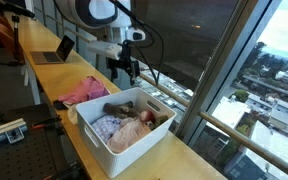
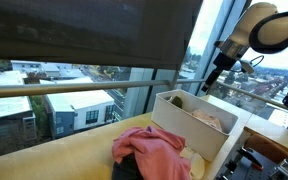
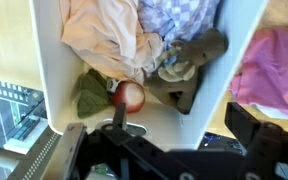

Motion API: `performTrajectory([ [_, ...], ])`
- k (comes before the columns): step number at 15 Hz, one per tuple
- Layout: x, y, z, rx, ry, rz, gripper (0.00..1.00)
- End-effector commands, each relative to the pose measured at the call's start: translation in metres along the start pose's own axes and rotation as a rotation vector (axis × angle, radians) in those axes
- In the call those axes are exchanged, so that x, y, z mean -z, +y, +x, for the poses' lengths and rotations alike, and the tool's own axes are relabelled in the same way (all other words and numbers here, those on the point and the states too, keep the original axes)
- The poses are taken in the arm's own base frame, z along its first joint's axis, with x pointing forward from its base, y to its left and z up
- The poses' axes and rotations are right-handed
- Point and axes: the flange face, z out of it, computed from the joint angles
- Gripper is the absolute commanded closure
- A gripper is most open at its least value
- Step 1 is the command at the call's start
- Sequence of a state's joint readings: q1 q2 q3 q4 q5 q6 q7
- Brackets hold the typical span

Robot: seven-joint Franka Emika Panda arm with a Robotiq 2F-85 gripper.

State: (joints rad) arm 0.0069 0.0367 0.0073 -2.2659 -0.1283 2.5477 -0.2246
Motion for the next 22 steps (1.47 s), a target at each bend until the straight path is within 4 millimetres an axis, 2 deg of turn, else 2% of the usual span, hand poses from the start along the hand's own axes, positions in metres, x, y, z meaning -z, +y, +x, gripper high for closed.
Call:
performTrajectory([
  [1,-0.059,0.034,-0.022,-0.026,-0.035,-0.004,0.0],
  [3,-0.093,0.044,-0.039,-0.046,-0.069,0.001,0.0],
  [6,-0.14,0.045,-0.066,-0.061,-0.121,0.013,0.0],
  [10,-0.188,0.017,-0.102,-0.038,-0.18,0.045,0.0],
  [13,-0.212,0.008,-0.122,-0.023,-0.21,0.062,0.0],
  [16,-0.226,0.004,-0.131,-0.027,-0.222,0.083,0.0],
  [17,-0.228,0.003,-0.131,-0.028,-0.225,0.086,0.25],
  [18,-0.227,0.0,-0.132,-0.023,-0.224,0.088,0.26],
  [22,-0.208,0.002,-0.127,-0.022,-0.202,0.095,0.57],
])
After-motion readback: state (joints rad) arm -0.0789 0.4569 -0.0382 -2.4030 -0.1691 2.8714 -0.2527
